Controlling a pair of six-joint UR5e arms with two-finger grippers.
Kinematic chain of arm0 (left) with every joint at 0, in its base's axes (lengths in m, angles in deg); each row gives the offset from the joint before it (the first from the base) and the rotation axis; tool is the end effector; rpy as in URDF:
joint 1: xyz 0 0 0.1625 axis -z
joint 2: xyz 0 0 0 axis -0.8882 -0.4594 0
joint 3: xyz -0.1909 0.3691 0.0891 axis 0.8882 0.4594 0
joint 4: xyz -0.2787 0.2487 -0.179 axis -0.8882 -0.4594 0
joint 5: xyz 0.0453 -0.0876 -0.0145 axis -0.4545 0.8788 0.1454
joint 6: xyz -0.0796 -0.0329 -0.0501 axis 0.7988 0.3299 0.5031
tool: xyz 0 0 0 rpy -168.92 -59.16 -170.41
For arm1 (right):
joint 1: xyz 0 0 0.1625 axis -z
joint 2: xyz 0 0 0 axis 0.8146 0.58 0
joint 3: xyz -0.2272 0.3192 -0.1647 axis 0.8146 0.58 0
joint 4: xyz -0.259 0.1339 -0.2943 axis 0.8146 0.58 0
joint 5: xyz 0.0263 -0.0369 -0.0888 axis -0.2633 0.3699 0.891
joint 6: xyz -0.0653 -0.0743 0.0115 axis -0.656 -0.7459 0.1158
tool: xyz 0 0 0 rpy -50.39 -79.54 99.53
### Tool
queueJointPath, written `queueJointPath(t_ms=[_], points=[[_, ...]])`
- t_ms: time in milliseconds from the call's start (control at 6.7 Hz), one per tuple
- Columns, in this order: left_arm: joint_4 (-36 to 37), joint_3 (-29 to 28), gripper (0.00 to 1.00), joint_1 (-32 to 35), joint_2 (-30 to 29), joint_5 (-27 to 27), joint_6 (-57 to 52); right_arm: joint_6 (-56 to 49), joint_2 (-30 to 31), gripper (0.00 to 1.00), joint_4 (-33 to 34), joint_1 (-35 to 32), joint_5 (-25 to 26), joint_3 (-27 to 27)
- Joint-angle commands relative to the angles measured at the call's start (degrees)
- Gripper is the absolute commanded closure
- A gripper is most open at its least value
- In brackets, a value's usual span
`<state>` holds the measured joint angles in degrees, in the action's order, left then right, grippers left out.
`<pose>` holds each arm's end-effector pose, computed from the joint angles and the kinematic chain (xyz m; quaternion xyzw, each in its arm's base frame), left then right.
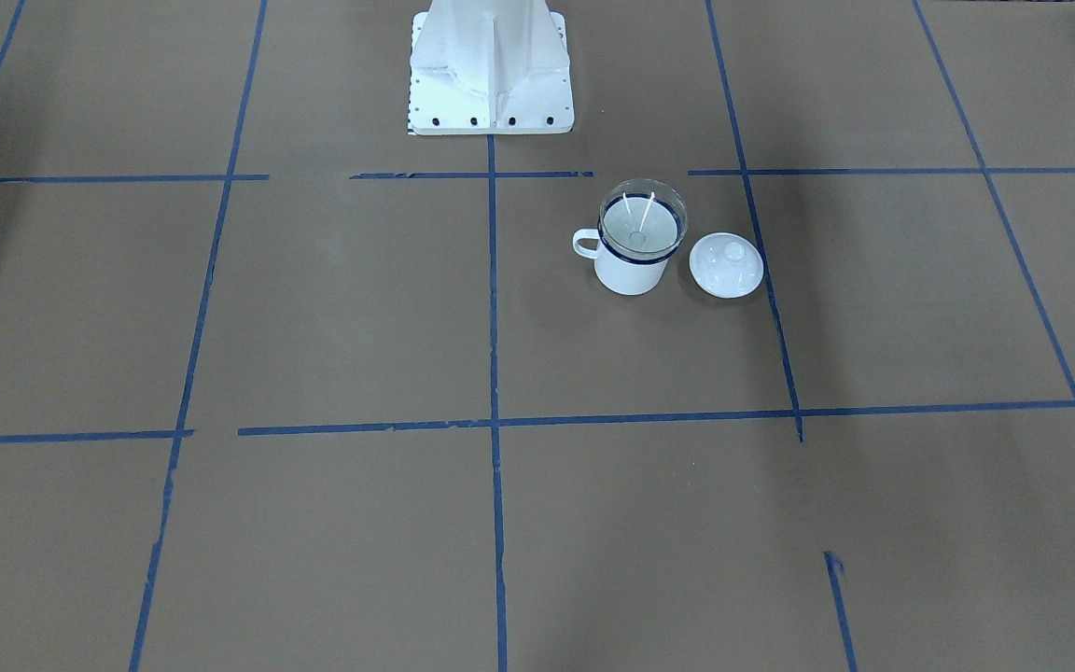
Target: Remove funnel from cup
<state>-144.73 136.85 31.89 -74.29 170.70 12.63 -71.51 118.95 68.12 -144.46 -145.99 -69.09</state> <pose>-0.0937 -0.4627 0.6157 0.0634 0.4200 0.0082 0.9053 0.0669 -0.4452 0.6701 -0.0093 -0.3520 0.0052 0.9359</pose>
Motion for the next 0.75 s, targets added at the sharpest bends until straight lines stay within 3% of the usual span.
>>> queueJointPath(t_ms=[0, 299, 597], points=[[-0.9, 0.5, 0.00, 0.1, 1.0, 0.3, 0.0, 0.0, 0.0, 0.00, 0.0, 0.0, 0.0, 0.1], [-6.5, 1.2, 0.00, -0.8, 0.2, 0.1, 3.6, 0.0, 0.0, 0.00, 0.0, 0.0, 0.0, 0.1], [-10.7, 9.1, 0.00, -6.3, 0.1, -0.6, 30.7, 0.0, 0.0, 0.00, 0.0, 0.0, 0.0, 0.1]])
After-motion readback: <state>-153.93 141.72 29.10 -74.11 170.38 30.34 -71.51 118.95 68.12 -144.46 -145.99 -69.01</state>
